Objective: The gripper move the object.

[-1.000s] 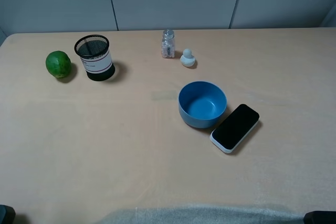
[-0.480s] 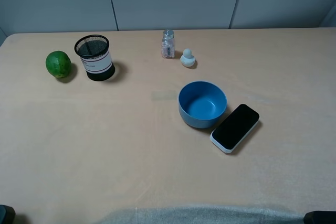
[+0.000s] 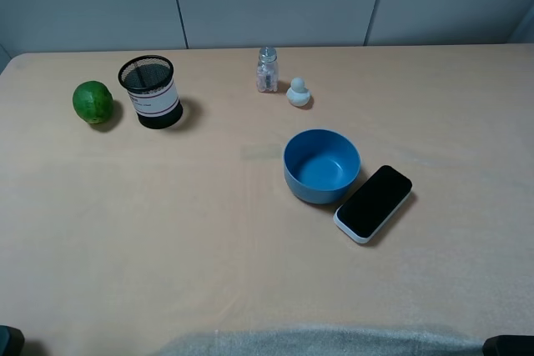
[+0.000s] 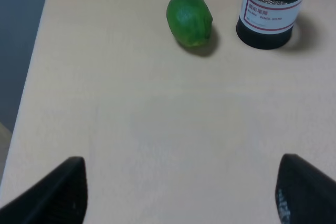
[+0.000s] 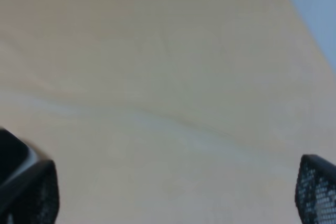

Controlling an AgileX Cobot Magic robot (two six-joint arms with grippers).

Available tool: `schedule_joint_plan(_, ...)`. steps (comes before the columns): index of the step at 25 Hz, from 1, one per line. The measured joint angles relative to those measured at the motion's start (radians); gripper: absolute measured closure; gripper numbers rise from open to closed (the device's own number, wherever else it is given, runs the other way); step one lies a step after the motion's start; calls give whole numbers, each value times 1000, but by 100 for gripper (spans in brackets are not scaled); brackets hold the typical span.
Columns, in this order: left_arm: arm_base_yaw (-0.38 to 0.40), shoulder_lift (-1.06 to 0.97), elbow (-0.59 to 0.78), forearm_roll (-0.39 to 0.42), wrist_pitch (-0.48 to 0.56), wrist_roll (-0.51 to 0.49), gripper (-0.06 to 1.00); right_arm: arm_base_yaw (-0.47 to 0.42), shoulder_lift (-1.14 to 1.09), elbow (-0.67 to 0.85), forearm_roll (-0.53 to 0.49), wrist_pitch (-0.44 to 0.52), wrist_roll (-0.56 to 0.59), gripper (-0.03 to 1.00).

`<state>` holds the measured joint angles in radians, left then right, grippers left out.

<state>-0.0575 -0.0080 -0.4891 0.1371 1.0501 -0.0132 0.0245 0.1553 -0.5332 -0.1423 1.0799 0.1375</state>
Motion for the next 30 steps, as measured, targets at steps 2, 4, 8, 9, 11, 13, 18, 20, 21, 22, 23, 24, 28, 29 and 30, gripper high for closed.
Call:
schedule_joint_plan(2,0,0,0,0,0,0,15,0,-32,11,40,-11,-23,29)
schedule_joint_plan(4,0,0,0,0,0,0,15,0,-56,23,65,-25,-47,29)
schedule_joint_plan(8,0,0,0,0,0,0,15,0,-96,27,87,-44,-97,29)
schedule_joint_plan(9,0,0,0,0,0,0,15,0,-107,27,89,-50,-107,29)
schedule_joint_plan(11,0,0,0,0,0,0,15,0,-138,27,95,-56,-126,29)
schedule_joint_plan(13,0,0,0,0,0,0,15,0,-157,31,106,-56,-144,29)
schedule_joint_plan(18,0,0,0,0,0,0,15,0,-161,34,124,-56,-190,29)
schedule_joint_plan(20,0,0,0,0,0,0,15,0,-161,34,125,-56,-196,29)
schedule_joint_plan(21,0,0,0,0,0,0,15,0,-161,34,125,-56,-198,29)
schedule_joint_plan(22,0,0,0,0,0,0,15,0,-161,34,125,-56,-198,29)
schedule_joint_plan(23,0,0,0,0,0,0,15,0,-161,34,125,-56,-198,29)
schedule_joint_plan(24,0,0,0,0,0,0,15,0,-161,34,125,-56,-198,29)
schedule_joint_plan(28,0,0,0,0,0,0,15,0,-161,34,125,-56,-199,29)
schedule_joint_plan(29,0,0,0,0,0,0,15,0,-161,34,125,-56,-200,29)
schedule_joint_plan(30,0,0,0,0,0,0,15,0,-161,34,125,-56,-201,29)
